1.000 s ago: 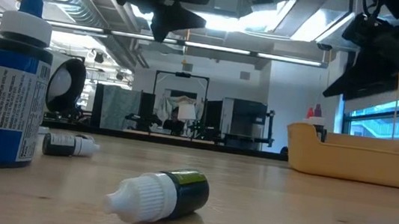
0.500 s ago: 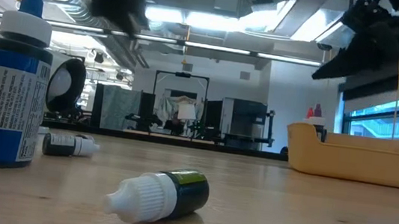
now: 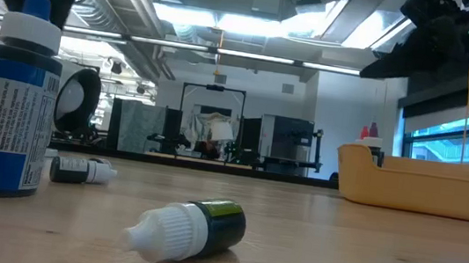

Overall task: Pick & Place food coloring
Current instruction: Put the pink food coloring into the yellow bin

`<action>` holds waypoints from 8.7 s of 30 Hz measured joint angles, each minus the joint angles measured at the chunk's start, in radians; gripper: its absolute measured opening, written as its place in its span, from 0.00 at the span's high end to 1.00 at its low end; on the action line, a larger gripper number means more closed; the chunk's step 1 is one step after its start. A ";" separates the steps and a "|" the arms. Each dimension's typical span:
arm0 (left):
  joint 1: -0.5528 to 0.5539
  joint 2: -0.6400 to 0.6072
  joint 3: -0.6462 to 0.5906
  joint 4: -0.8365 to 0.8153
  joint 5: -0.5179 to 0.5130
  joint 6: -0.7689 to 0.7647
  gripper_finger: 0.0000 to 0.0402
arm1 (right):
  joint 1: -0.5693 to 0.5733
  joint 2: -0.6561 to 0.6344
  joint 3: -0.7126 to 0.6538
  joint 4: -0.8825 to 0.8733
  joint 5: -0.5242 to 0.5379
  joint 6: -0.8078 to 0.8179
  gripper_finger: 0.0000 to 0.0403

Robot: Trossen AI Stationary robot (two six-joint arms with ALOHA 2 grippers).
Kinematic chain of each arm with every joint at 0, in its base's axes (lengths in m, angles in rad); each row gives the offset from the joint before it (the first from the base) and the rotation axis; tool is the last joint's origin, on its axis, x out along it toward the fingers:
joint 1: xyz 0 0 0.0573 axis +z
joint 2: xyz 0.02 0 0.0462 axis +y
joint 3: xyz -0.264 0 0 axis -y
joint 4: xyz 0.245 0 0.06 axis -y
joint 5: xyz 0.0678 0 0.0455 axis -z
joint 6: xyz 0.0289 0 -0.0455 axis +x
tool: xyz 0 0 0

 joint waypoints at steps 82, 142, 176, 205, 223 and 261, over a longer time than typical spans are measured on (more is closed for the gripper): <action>-0.040 -0.001 -0.213 0.026 0.165 -0.210 0.31 | 0.000 0.001 -0.001 0.094 -0.009 -0.125 0.32; 0.365 0.170 0.041 0.793 0.122 0.876 0.71 | 0.000 0.135 0.000 0.176 -0.009 -0.129 0.32; 0.422 0.674 0.584 0.323 0.193 1.127 0.66 | 0.001 0.156 0.000 0.036 -0.010 0.010 0.32; 0.309 0.600 0.542 0.224 0.016 1.265 0.75 | 0.001 0.160 0.000 0.061 -0.031 0.013 0.32; 0.222 0.067 -0.200 1.273 0.041 1.398 0.76 | 0.010 0.462 0.047 0.487 -0.315 0.002 0.32; 0.223 -0.288 -0.474 1.440 -0.117 1.590 0.75 | 0.003 1.172 0.818 -0.201 -0.402 -0.193 0.43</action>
